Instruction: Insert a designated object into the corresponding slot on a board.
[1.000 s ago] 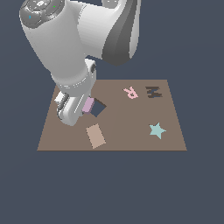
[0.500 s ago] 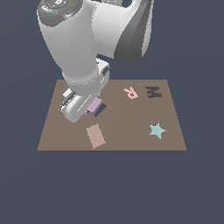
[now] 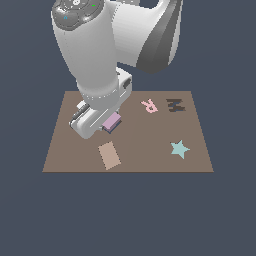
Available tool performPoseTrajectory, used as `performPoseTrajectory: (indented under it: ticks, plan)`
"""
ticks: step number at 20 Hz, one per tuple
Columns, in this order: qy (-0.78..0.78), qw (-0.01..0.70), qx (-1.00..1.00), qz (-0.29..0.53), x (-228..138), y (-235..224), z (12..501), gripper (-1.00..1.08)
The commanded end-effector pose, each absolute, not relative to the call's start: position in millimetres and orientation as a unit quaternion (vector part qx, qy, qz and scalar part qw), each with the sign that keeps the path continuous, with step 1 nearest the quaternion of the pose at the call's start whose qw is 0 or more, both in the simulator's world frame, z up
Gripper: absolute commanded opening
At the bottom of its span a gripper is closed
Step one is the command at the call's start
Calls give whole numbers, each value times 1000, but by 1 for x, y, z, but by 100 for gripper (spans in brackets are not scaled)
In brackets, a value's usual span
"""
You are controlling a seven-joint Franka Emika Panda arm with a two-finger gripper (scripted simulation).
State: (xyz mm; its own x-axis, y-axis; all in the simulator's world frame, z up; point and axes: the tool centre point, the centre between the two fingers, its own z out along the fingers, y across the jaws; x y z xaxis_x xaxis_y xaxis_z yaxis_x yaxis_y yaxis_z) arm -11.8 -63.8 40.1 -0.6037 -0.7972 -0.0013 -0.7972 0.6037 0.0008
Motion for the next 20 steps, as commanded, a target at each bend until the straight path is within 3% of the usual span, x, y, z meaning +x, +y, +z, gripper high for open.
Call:
performPoseTrajectory:
  ticks: [1,11,12,20]
  plan:
    - [898,1,-439,0,-11,-63,40,-100]
    - [899,1,-438,1,-11,-63,30,-100]
    - [899,1,-438,1,-11,-63,30,100]
    - [899,1,-438,1,-11,-63,30,100]
